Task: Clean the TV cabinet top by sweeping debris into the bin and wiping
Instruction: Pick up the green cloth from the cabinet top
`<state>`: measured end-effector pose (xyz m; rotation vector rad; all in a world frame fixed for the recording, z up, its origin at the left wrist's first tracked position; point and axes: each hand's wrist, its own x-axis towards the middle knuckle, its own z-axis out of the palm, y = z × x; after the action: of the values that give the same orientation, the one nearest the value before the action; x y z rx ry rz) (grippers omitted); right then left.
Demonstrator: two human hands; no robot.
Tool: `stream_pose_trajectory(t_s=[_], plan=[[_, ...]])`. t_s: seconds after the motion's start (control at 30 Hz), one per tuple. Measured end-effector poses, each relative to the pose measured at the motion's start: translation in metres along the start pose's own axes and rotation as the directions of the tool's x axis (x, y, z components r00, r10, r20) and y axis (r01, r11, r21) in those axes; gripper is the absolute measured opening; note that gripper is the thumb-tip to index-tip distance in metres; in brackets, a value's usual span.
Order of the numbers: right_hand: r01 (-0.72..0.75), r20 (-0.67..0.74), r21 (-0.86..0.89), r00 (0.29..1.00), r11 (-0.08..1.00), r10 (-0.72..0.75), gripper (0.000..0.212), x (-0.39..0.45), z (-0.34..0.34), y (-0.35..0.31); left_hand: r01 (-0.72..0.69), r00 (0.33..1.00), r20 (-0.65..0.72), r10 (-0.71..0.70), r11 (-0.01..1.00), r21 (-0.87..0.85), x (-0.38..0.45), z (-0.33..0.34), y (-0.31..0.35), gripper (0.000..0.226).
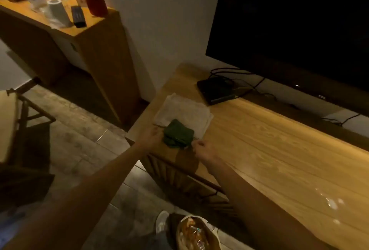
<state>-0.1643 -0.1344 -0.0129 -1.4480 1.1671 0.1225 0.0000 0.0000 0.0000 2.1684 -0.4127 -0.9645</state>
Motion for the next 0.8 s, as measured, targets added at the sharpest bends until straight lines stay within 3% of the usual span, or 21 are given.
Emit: stream_pose_trajectory(t_s=[0.03, 0.2, 0.27, 0.37, 0.47, 0.6, 0.8], plan=[[-0.012, -0.014, 0.035, 1.000, 0.999, 0.012, 0.021, 0.010, 0.008, -0.003, 0.006, 1.000, 0.023, -0.005, 0.999, -0.038, 0.012, 0.002, -0.002, 0.021], [-0.066, -0.114, 0.220, 0.989, 0.973, 0.092, 0.020, 0.052, 0.033, -0.012, 0.154, 0.986, 0.097, -0.138, 0.971, -0.183, 0.051, 0.013, 0.000, 0.016], [-0.082, -0.155, 0.252, 0.980, 0.964, 0.123, 0.021, 0.063, 0.036, -0.010, 0.178, 0.982, 0.102, -0.159, 0.958, -0.225, 0.062, 0.019, 0.001, 0.022], [-0.111, -0.181, 0.359, 0.966, 0.927, 0.186, 0.022, 0.068, 0.037, -0.008, 0.213, 0.975, 0.116, -0.189, 0.945, -0.248, 0.075, 0.028, -0.001, 0.013], [-0.125, -0.134, 0.513, 0.966, 0.849, 0.223, 0.022, 0.061, 0.032, -0.005, 0.266, 0.960, 0.168, -0.222, 0.912, -0.313, 0.072, 0.040, 0.000, 0.027], [-0.114, -0.095, 0.608, 0.972, 0.786, 0.214, 0.024, 0.045, 0.009, 0.014, 0.269, 0.955, 0.215, -0.202, 0.896, -0.353, 0.053, 0.062, 0.011, 0.032], [-0.008, -0.175, 0.680, 0.969, 0.733, 0.172, 0.027, 0.005, -0.065, 0.066, 0.240, 0.954, 0.261, -0.150, 0.903, -0.357, 0.005, 0.129, 0.049, 0.035]])
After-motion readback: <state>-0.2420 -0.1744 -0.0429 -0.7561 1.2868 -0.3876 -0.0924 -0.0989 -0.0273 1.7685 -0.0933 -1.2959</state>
